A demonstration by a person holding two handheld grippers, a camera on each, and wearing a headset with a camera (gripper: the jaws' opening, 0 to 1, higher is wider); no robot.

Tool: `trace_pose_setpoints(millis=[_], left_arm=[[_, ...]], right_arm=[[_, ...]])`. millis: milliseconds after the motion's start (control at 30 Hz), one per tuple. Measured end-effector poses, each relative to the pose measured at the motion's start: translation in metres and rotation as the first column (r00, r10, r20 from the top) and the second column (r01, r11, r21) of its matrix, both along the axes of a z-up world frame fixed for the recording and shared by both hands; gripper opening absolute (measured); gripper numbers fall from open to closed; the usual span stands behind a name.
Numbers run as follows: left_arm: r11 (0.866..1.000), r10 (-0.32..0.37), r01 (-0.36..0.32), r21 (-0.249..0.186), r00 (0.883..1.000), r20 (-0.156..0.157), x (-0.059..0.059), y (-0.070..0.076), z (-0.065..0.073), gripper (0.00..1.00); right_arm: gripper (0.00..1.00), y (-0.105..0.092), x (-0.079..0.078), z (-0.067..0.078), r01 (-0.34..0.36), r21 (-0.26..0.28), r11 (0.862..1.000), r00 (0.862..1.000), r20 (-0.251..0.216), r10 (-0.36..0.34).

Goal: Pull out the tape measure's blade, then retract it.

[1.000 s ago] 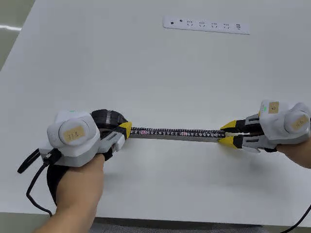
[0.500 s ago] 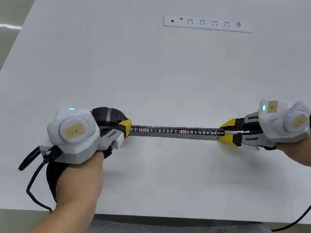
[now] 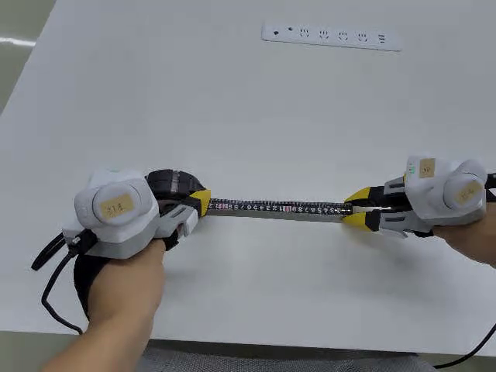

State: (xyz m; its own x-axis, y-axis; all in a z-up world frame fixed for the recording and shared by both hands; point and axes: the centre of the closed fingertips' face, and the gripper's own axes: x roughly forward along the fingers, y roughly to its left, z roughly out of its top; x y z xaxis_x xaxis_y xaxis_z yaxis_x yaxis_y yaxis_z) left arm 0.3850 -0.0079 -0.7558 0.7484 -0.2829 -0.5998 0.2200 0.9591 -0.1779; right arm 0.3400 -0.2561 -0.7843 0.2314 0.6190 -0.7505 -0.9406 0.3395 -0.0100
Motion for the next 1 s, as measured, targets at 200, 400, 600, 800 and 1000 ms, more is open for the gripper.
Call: trace_pose_setpoints(millis=[200, 400, 600, 800, 1000], left_arm=[[1.000, 0.003, -0.003, -0.015, 1.000, -0.005, -0.001, 0.000, 0.001, 0.56], [1.000, 0.005, -0.005, -0.024, 1.000, -0.008, -0.001, 0.001, 0.001, 0.56], [1.000, 0.005, -0.005, -0.028, 1.000, -0.010, -0.001, 0.001, 0.001, 0.56], [0.999, 0.005, -0.006, -0.037, 1.000, -0.010, 0.000, 0.002, 0.001, 0.56], [0.999, 0.005, -0.006, -0.045, 1.000, -0.012, 0.000, 0.002, 0.001, 0.56]], right_arm=[[0.10, 0.010, 0.002, 0.002, -0.006, 0.019, 1.000, 1.000, 0.000, 0.006], [0.10, 0.021, 0.004, 0.001, -0.014, 0.032, 0.999, 1.000, 0.002, 0.014], [0.10, 0.032, 0.006, 0.000, -0.023, 0.048, 0.999, 1.000, -0.002, 0.023], [0.10, 0.040, 0.008, 0.000, -0.028, 0.057, 0.998, 1.000, 0.001, 0.028], [0.10, 0.051, 0.009, 0.001, -0.034, 0.075, 0.997, 0.999, -0.002, 0.035]])
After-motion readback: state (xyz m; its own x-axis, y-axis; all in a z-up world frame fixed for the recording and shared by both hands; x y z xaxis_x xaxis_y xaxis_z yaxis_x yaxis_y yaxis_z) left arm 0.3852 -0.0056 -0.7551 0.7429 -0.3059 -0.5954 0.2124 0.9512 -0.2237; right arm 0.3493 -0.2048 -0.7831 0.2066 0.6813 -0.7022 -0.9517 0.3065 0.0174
